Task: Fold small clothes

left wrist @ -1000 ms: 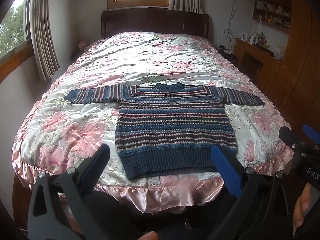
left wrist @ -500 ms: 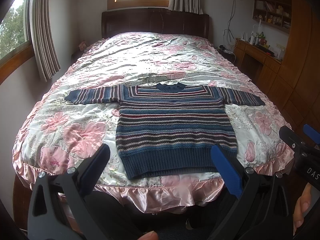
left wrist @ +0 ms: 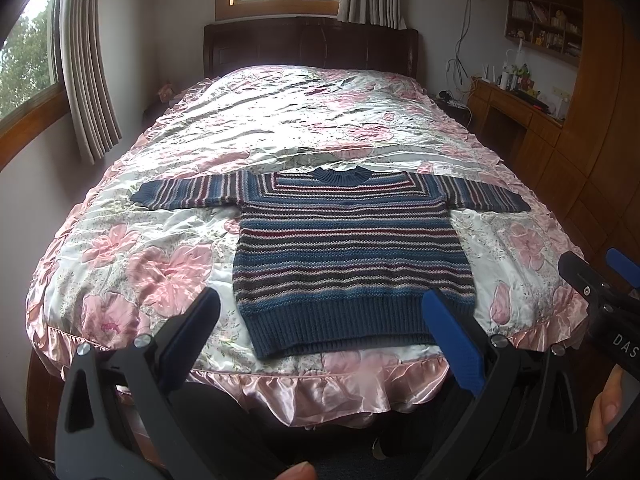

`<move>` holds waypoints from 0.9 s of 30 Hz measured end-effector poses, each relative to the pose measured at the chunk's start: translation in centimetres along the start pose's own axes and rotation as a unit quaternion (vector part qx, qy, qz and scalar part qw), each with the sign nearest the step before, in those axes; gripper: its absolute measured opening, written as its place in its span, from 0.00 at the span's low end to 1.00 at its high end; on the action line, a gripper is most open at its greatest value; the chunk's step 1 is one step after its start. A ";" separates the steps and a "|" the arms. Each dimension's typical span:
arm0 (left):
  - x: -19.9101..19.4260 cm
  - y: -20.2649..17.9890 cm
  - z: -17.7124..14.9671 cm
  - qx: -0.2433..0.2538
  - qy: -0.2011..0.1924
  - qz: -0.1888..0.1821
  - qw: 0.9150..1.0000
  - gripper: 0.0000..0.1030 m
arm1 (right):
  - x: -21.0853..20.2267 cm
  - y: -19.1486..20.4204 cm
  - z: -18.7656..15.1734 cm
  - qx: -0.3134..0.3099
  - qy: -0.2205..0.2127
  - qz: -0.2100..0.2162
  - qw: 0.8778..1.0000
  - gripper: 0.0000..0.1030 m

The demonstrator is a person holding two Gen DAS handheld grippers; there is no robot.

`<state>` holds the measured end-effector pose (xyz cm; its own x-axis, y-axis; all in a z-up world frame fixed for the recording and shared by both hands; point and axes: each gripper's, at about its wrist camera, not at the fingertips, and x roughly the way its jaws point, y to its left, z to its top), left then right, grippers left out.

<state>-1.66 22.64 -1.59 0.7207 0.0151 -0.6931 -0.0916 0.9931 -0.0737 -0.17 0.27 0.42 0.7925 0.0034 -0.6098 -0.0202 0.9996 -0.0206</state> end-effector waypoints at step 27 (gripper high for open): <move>1.1 0.2 -0.3 -0.004 0.015 -0.009 1.000 0.97 | 1.4 -0.3 -0.4 0.001 0.015 -0.002 1.000 0.96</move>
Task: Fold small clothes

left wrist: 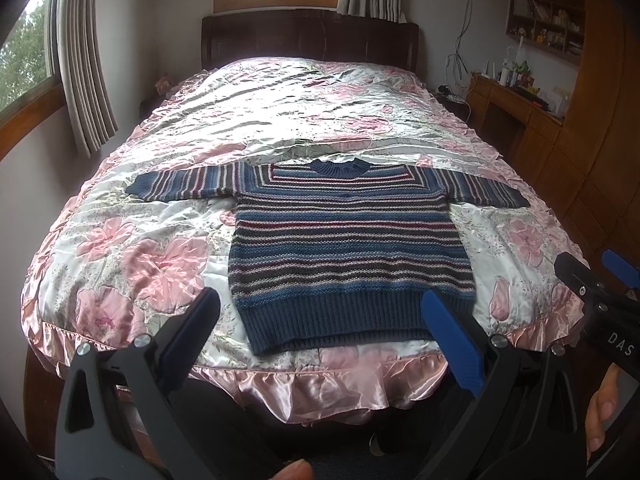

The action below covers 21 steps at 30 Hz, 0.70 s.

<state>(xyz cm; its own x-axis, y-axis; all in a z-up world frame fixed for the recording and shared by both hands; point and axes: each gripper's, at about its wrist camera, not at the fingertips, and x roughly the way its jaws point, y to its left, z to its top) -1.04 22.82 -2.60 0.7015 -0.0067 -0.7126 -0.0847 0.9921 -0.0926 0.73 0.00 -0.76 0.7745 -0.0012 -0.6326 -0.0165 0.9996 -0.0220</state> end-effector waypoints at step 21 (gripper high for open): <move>20.0 -2.9 6.5 0.017 0.104 -0.113 0.988 0.97 | 28.9 -28.2 2.6 0.377 0.126 0.180 0.900 0.87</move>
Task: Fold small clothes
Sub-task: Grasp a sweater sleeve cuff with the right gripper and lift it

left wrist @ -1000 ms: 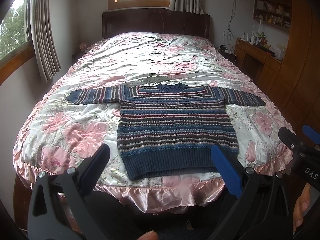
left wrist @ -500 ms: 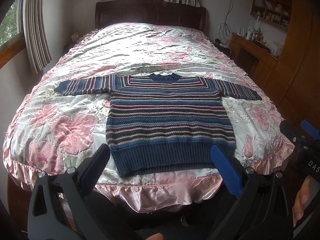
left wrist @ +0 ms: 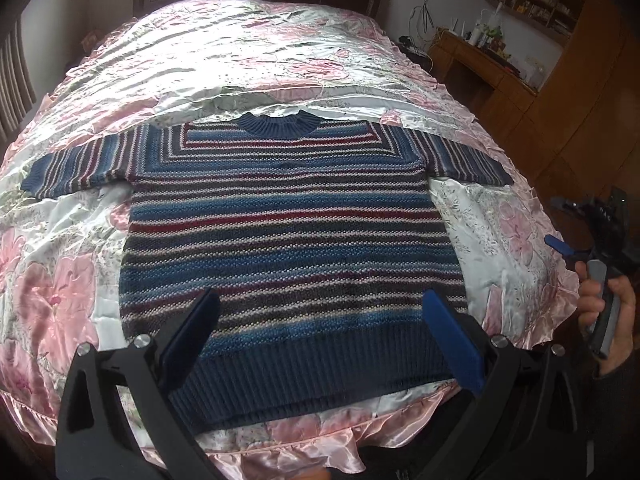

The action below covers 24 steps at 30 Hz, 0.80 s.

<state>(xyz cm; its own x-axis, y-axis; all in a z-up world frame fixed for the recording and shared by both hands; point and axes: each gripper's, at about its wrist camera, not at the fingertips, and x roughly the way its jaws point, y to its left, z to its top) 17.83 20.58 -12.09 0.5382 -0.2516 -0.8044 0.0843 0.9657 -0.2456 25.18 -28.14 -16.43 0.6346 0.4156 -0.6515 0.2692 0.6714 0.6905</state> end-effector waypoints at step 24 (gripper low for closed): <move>19.0 -2.2 6.5 -0.034 0.063 -0.066 0.995 0.97 | 13.7 -19.8 24.9 0.223 -0.069 -0.009 0.972 0.41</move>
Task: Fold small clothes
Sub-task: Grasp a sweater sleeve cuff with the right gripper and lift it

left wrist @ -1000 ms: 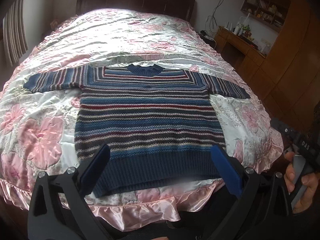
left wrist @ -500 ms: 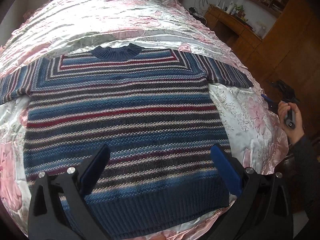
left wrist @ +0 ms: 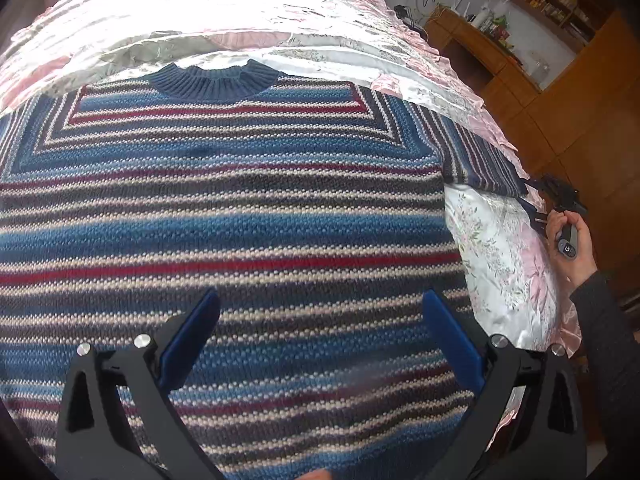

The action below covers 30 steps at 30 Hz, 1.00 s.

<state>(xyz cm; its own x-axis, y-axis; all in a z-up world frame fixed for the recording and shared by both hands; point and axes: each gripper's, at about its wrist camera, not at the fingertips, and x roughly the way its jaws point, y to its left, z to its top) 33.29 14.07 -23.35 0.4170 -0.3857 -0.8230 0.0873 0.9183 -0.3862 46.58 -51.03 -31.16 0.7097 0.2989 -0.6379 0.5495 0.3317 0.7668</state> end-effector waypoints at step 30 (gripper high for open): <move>-2.1 3.5 2.8 0.024 -0.021 0.089 0.996 0.97 | -5.0 23.4 -14.7 -0.293 -0.056 0.026 0.954 0.09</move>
<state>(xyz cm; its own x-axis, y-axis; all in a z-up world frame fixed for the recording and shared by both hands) 35.29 18.35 -21.85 0.4672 -0.2137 -0.8580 0.0514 0.9753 -0.2149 49.44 -31.56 -11.07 0.7904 0.2419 -0.5627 0.1945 0.7720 0.6051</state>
